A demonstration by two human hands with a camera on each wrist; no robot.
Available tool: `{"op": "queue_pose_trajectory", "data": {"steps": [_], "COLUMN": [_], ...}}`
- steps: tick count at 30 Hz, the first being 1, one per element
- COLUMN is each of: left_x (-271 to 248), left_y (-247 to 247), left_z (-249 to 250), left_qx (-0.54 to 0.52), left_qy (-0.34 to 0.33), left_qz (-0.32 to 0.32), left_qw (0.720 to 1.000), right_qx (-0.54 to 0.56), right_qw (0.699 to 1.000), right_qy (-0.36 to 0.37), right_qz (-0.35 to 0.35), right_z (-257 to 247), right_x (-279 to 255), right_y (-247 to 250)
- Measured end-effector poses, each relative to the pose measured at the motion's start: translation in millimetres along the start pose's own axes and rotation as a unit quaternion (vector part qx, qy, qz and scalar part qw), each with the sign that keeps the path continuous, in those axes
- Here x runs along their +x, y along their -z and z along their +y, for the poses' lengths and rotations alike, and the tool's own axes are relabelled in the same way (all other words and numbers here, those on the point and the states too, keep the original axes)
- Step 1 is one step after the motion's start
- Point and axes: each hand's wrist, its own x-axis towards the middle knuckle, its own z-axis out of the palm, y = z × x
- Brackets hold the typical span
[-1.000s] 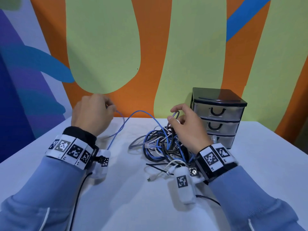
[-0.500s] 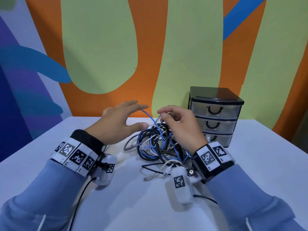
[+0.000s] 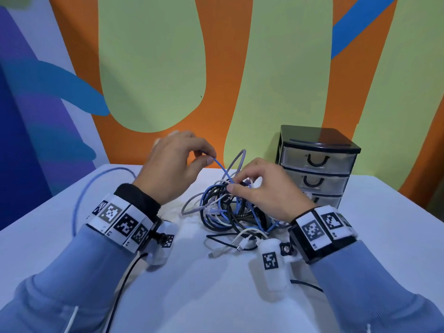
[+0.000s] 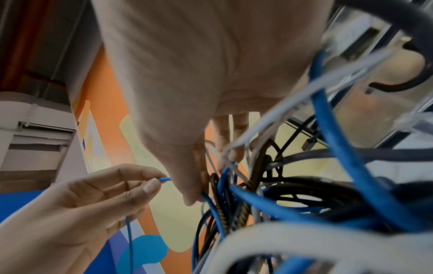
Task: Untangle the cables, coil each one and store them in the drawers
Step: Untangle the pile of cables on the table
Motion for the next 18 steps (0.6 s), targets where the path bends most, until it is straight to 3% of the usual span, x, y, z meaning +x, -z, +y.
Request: {"op": "queue_pose_trajectory", "data": {"steps": [6,12,15,18], "left_x": [-3.6,-4.7,-4.4,0.6], "left_y": [-2.5,-4.2,-3.6,2.4], "left_z": [9.7,16.9,18.5,14.4], "left_qx": [0.015,0.042,0.093,0.065], "left_qy": [-0.029,-0.059,-0.041,-0.014], "left_qz": [-0.083,-0.094,-0.057,0.023], "left_qw": [0.996,0.993,0.993,0.998], "right_qx": [-0.008,0.022,0.028,0.042], "right_qw": [0.999,1.000,0.999,0.997], "right_qy": [-0.020,-0.011,-0.019,-0.063], "right_qz": [-0.031,-0.005,0.019,0.033], "right_z": [-2.8,-2.9,2.2,8.3], "right_x": [-1.3,1.0,4.9,5.9], "right_y": [2.4,-6.3,-6.5,-3.9]}}
